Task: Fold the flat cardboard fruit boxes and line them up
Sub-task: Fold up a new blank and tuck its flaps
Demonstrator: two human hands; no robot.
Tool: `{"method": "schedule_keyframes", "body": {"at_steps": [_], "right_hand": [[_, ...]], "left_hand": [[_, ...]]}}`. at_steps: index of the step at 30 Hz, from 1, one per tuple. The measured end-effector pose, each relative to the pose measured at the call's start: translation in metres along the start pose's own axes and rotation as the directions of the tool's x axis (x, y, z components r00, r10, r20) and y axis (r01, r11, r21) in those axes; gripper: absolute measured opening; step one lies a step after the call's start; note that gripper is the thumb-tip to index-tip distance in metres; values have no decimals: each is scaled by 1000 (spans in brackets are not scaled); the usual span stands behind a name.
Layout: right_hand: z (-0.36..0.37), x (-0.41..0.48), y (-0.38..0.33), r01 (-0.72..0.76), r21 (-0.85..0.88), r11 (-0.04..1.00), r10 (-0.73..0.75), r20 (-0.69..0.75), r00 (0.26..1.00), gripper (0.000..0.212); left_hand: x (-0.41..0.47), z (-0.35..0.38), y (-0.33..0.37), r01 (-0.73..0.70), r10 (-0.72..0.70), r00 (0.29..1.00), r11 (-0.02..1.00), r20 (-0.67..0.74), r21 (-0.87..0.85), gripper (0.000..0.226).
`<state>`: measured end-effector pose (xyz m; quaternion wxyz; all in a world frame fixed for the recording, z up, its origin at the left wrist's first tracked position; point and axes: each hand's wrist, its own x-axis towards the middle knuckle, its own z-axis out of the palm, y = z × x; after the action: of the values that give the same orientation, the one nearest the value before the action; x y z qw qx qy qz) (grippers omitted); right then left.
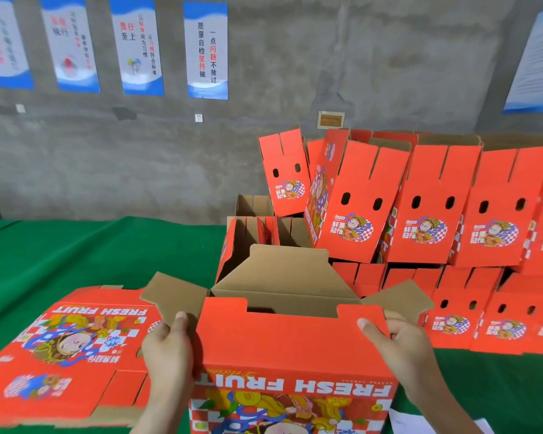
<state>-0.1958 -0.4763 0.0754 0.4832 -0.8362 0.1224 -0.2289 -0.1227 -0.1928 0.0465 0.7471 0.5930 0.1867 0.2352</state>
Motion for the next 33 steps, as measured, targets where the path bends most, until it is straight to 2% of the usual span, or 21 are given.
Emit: {"method": "schedule_keyframes", "body": {"at_steps": [1,3,4,5,7,8,10,12,14,17,20,22,24,25,28,29,30,31,33], "right_hand": [[1,0,0,13,-32,999,-13,0,1000,30],[0,-1,-1,42,-101,994,-42,-3,999,25],[0,-3,-3,58,-141,988,-58,2,998,26],[1,-3,-4,80,-175,981,-81,3,997,29],[3,-4,-5,95,-241,966,-96,9,995,19],[4,-3,-4,97,-296,950,-96,16,995,32],[6,-1,2,136,-360,923,-136,24,990,63],[5,-1,0,209,-420,883,-221,21,975,71],[3,1,0,361,-499,788,-365,94,926,72],[-1,10,-8,633,-544,551,-504,388,772,66],[0,17,-17,755,-535,379,-546,529,650,68],[1,18,-19,788,-541,295,-579,555,598,71],[1,18,-17,808,-508,297,-595,563,573,69],[1,18,-16,816,-491,303,-609,559,563,66],[0,17,-15,822,-465,328,-629,542,557,56],[0,17,-14,826,-445,347,-631,540,556,52],[0,17,-14,829,-421,367,-630,543,555,50],[0,17,-13,829,-397,393,-624,547,558,47],[-2,16,-11,801,-361,478,-591,542,597,41]], "left_hand": [[0,0,0,-30,30,999,999,22,14,33],[0,-3,4,-142,129,984,985,121,97,7],[0,-5,7,-185,156,971,971,183,154,20],[1,-7,8,-221,169,954,955,246,200,44],[2,-10,16,-314,210,914,909,348,276,79],[2,-10,20,-387,249,884,866,396,318,87],[3,-11,23,-581,363,780,723,510,374,89],[3,-11,27,-729,435,661,566,611,386,81],[3,-11,29,-783,431,600,490,674,383,77],[4,-10,28,-805,416,565,467,712,366,73],[6,-8,30,-832,418,522,441,743,337,64],[8,-8,32,-878,403,443,376,801,296,50],[8,-8,38,-911,339,376,304,862,278,31],[8,-6,41,-916,267,365,271,892,294,29],[11,5,54,-903,113,406,205,907,378,72],[13,10,57,-893,110,427,208,897,400,68],[15,15,59,-891,107,436,192,893,412,52],[17,20,60,-898,114,427,167,897,407,45],[21,27,58,-901,97,433,68,896,428,68]]}}
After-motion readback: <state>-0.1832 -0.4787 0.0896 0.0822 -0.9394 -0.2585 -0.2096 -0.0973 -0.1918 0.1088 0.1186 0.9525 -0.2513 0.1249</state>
